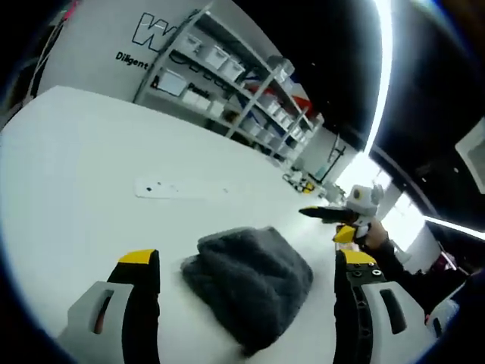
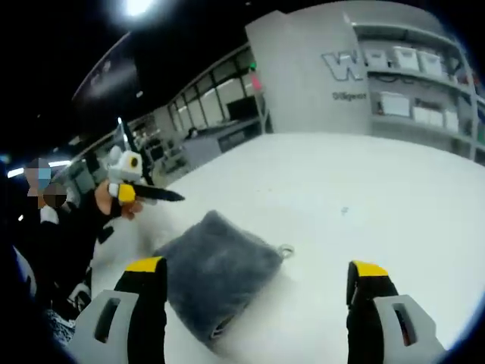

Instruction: Open the folded towel by lifting each exposed corner and separating the folded layers until the towel lies flat within the target outline without major curled edges

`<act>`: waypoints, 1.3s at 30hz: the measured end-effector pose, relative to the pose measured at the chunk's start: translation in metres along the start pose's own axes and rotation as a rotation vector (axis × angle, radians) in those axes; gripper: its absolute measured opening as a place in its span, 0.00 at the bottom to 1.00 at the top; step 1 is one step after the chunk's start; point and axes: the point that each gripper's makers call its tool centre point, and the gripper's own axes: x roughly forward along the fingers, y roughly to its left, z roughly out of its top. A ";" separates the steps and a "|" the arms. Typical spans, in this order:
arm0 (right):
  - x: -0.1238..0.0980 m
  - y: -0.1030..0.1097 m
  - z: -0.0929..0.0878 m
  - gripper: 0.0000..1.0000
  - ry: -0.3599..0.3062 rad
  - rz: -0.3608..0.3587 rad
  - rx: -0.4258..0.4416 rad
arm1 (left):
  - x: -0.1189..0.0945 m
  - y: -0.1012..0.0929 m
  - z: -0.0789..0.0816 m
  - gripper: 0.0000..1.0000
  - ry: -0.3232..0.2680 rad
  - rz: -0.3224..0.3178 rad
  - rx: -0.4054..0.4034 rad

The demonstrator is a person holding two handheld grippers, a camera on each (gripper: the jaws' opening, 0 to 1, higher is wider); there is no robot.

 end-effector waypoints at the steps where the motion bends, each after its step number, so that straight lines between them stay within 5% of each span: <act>1: 0.000 0.000 0.000 0.99 0.001 0.000 0.003 | 0.001 -0.004 -0.001 0.90 0.007 -0.022 -0.008; 20: 0.008 0.005 -0.014 0.83 0.051 0.044 0.066 | 0.009 0.009 -0.006 0.86 0.072 -0.027 -0.018; 39: 0.037 -0.007 -0.014 0.70 -0.022 0.113 0.171 | 0.040 0.010 -0.025 0.74 0.087 -0.104 -0.070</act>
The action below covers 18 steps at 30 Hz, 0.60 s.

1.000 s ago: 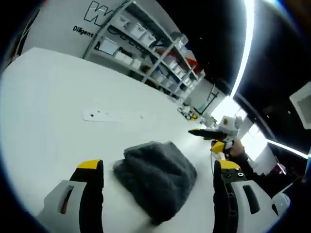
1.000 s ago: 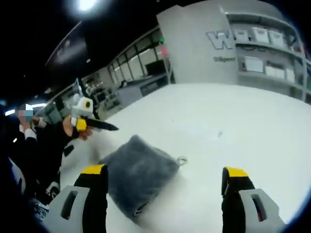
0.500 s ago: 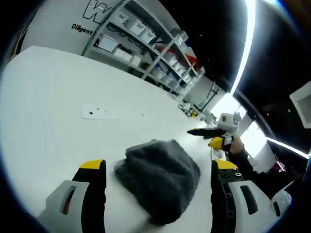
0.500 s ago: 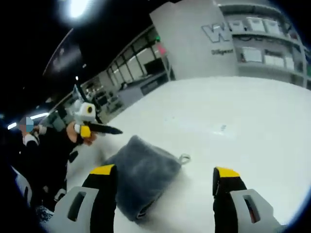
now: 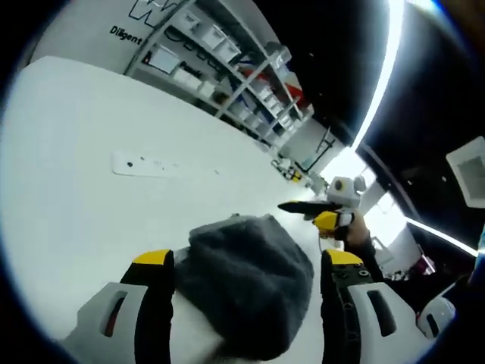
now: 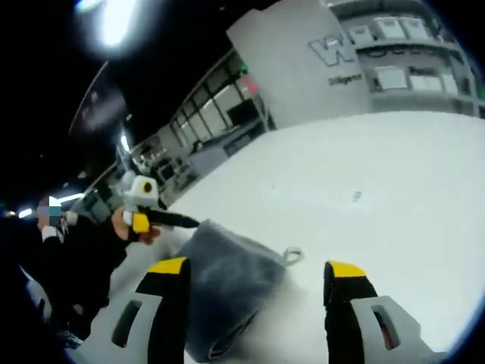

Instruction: Open the folded towel by lifting each exposed corner and separating the folded layers until the towel lies flat within the target outline without major curled edges

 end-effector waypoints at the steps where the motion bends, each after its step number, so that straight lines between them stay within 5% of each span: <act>1: 0.001 0.001 0.000 0.70 -0.001 0.004 -0.003 | 0.001 0.000 0.000 0.72 -0.005 -0.009 -0.003; 7: 0.009 -0.004 -0.009 0.65 0.034 0.010 0.001 | 0.004 0.007 -0.003 0.62 -0.007 -0.028 -0.016; 18: 0.023 -0.008 -0.017 0.55 0.068 0.024 0.014 | 0.019 0.019 -0.009 0.59 0.046 -0.042 -0.050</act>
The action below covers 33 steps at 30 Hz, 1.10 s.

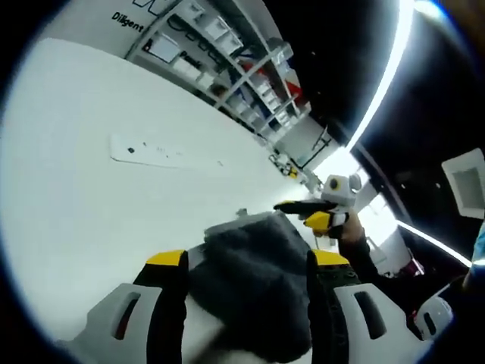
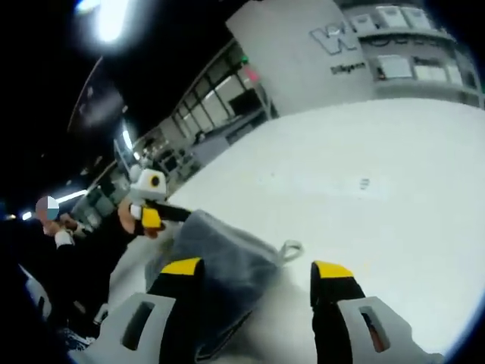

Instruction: Open the folded towel by lifting each exposed corner and separating the folded layers until the towel lies flat within the target outline without major curled edges

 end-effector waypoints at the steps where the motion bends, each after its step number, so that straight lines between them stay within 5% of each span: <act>1: 0.002 0.000 -0.001 0.55 0.003 0.001 0.000 | 0.001 0.000 0.000 0.58 0.001 0.000 -0.001; 13: 0.017 -0.007 -0.006 0.49 0.017 -0.004 0.012 | 0.011 0.007 0.003 0.41 0.005 0.001 0.024; 17: 0.019 -0.007 -0.009 0.33 0.014 0.008 0.010 | 0.013 0.017 0.005 0.29 -0.002 0.050 0.059; 23: 0.018 0.000 -0.006 0.22 0.005 0.032 -0.005 | 0.012 0.012 0.011 0.14 -0.018 0.047 0.117; 26: 0.015 -0.001 -0.001 0.14 -0.012 0.030 -0.009 | 0.009 0.010 0.019 0.08 -0.033 0.018 0.084; 33: 0.013 0.006 0.003 0.04 -0.021 0.069 0.006 | 0.008 0.004 0.016 0.04 -0.029 -0.004 0.084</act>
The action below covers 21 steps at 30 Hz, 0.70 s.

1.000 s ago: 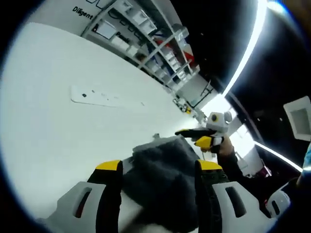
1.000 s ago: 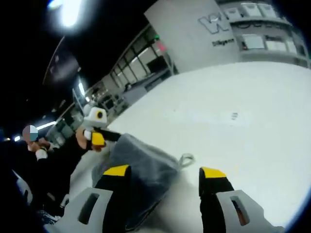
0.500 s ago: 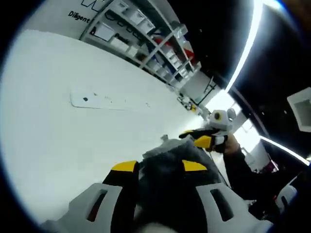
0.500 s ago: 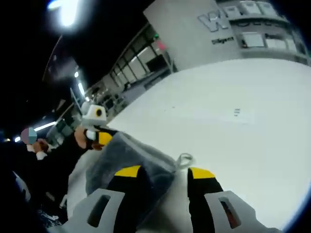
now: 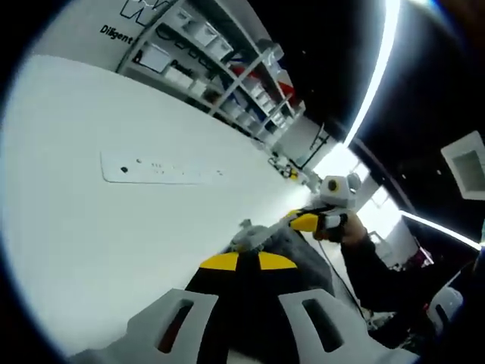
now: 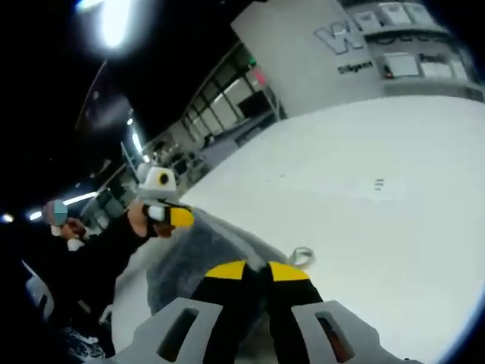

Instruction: Open the folded towel by lifting each exposed corner and separating the folded layers until the towel lies flat within the target outline without major curled edges

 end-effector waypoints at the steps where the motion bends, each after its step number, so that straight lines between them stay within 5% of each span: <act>1: 0.000 0.001 0.000 0.04 0.000 0.001 0.000 | 0.000 -0.001 0.000 0.04 -0.001 -0.003 -0.001; 21: -0.024 0.030 0.015 0.01 -0.089 0.054 -0.084 | -0.019 -0.032 0.018 0.02 -0.046 -0.053 0.096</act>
